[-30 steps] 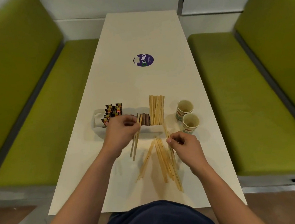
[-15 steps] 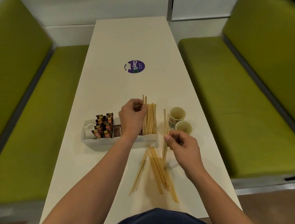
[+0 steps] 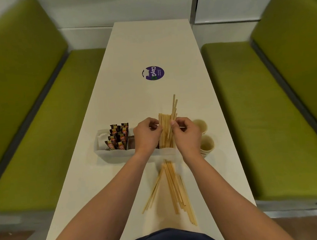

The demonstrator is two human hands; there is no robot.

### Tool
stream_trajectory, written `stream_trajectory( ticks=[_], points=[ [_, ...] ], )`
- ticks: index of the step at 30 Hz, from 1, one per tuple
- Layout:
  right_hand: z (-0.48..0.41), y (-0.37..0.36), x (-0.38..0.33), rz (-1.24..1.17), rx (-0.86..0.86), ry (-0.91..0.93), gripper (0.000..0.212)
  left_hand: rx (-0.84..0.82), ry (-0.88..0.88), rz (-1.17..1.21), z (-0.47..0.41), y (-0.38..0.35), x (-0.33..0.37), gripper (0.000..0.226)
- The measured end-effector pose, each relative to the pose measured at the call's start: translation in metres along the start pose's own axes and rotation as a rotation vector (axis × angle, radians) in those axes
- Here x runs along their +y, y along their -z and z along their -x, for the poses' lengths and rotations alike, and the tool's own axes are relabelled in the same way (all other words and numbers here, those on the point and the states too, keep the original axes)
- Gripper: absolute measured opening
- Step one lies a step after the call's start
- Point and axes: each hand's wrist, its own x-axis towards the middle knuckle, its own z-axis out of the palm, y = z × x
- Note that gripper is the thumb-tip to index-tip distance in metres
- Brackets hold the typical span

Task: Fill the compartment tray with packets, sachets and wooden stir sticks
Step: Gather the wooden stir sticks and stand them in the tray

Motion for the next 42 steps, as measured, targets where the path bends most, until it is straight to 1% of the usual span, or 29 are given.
stream_trajectory(
  ticks=[4, 7, 9, 13, 15, 18, 20, 23, 25, 29, 33, 37, 40, 42],
  points=[
    [0.003, -0.002, 0.014, 0.141, -0.006, -0.014, 0.015, 0.004, 0.002, -0.016, 0.001, 0.001, -0.005, 0.01],
    [0.005, 0.0, 0.018, 0.206, -0.004, 0.019, 0.015, 0.013, 0.009, -0.019, 0.004, 0.0, -0.006, 0.012],
    [0.006, 0.001, 0.018, 0.238, -0.014, 0.045, 0.014, 0.02, 0.02, -0.02, 0.005, -0.002, -0.005, 0.017],
    [0.008, 0.002, 0.02, 0.254, -0.017, 0.077, 0.017, -0.001, 0.038, -0.023, 0.005, -0.003, -0.001, 0.034],
    [0.008, 0.001, 0.02, 0.269, -0.011, 0.079, 0.022, -0.009, 0.024, -0.038, 0.005, -0.003, 0.0, 0.038],
    [0.007, 0.001, 0.02, 0.268, 0.013, 0.053, 0.035, -0.025, 0.006, -0.033, 0.007, -0.003, 0.004, 0.045],
    [0.007, 0.002, 0.019, 0.281, 0.014, 0.077, 0.034, -0.041, -0.018, -0.028, 0.008, -0.004, 0.007, 0.049],
    [0.009, 0.002, 0.018, 0.304, -0.006, 0.142, 0.025, -0.059, -0.069, -0.033, 0.008, -0.005, 0.01, 0.047],
    [0.01, 0.001, 0.018, 0.303, -0.002, 0.143, 0.025, -0.066, -0.098, -0.047, 0.008, -0.005, 0.009, 0.046],
    [0.011, 0.0, 0.015, 0.286, -0.005, 0.124, 0.03, -0.061, -0.105, -0.023, 0.009, -0.003, 0.004, 0.046],
    [0.014, 0.001, 0.012, 0.267, -0.03, 0.104, 0.031, -0.044, -0.075, -0.018, 0.012, -0.001, -0.001, 0.052],
    [0.021, 0.006, 0.014, 0.25, -0.047, 0.061, 0.034, -0.024, -0.062, -0.008, 0.019, 0.005, -0.001, 0.052],
    [0.03, 0.013, 0.014, 0.23, -0.065, 0.031, 0.037, -0.004, -0.098, 0.002, 0.03, 0.012, 0.001, 0.049],
    [0.04, 0.019, 0.015, 0.216, -0.076, 0.013, 0.038, 0.003, -0.121, -0.019, 0.044, 0.021, 0.002, 0.04]
  ],
)
